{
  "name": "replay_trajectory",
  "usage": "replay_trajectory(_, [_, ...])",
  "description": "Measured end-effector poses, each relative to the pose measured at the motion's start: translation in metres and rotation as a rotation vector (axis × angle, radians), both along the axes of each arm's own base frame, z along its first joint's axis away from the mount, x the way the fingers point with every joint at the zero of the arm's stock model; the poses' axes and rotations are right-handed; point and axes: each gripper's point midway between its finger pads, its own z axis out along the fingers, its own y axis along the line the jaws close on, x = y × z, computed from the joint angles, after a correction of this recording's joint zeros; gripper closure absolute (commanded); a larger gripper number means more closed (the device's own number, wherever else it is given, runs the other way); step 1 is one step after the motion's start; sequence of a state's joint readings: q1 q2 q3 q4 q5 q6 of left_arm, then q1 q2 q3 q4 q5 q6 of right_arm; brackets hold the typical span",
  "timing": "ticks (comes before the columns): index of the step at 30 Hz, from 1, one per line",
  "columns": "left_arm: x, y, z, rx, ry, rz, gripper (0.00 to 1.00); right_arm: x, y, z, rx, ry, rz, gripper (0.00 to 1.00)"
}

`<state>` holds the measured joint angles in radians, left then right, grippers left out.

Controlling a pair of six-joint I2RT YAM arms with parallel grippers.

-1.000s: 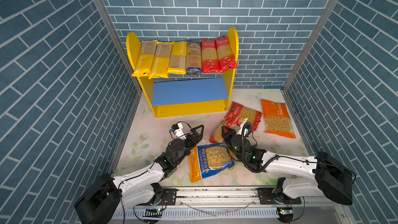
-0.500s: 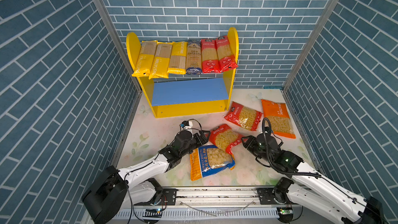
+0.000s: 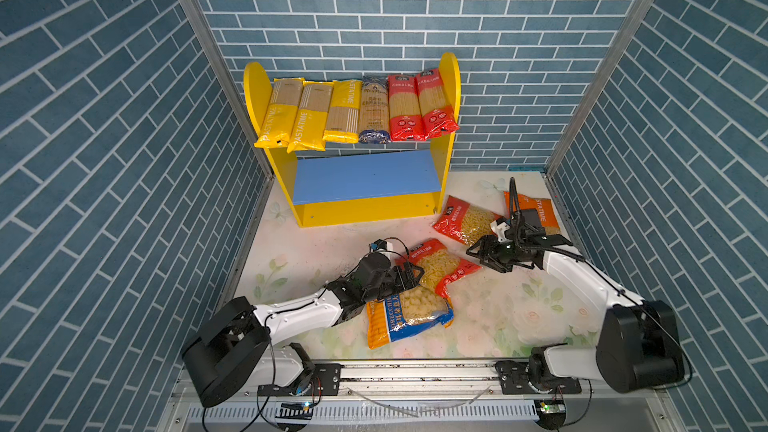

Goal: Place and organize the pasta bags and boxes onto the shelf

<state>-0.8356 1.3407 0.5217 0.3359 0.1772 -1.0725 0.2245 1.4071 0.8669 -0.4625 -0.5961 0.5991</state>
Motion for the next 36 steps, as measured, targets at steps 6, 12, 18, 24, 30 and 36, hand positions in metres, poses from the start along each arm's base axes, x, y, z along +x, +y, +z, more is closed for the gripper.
replay_trajectory(6, [0.009, -0.010, -0.019, -0.005, 0.018, 0.002, 0.20, 0.004, 0.021, -0.029, 0.086, 0.054, 0.072, 0.36])
replay_trajectory(12, [0.023, -0.021, -0.024, -0.073, 0.028, -0.003, 0.34, -0.005, 0.049, -0.041, 0.238, 0.077, 0.120, 0.38])
replay_trajectory(18, [0.035, -0.015, -0.025, -0.115, 0.045, 0.002, 0.39, -0.008, 0.075, -0.039, 0.310, 0.083, 0.162, 0.53])
replay_trajectory(24, [0.040, -0.006, -0.026, -0.117, 0.043, 0.003, 0.42, -0.013, 0.089, -0.032, 0.311, 0.080, 0.172, 0.81])
replay_trajectory(30, [0.043, 0.017, -0.015, -0.127, 0.036, 0.041, 0.33, -0.010, 0.097, 0.011, 0.323, -0.039, 0.150, 0.94])
replay_trajectory(36, [0.047, 0.041, 0.018, -0.170, -0.021, 0.092, 0.27, -0.010, 0.110, 0.047, 0.341, -0.130, 0.151, 0.99])
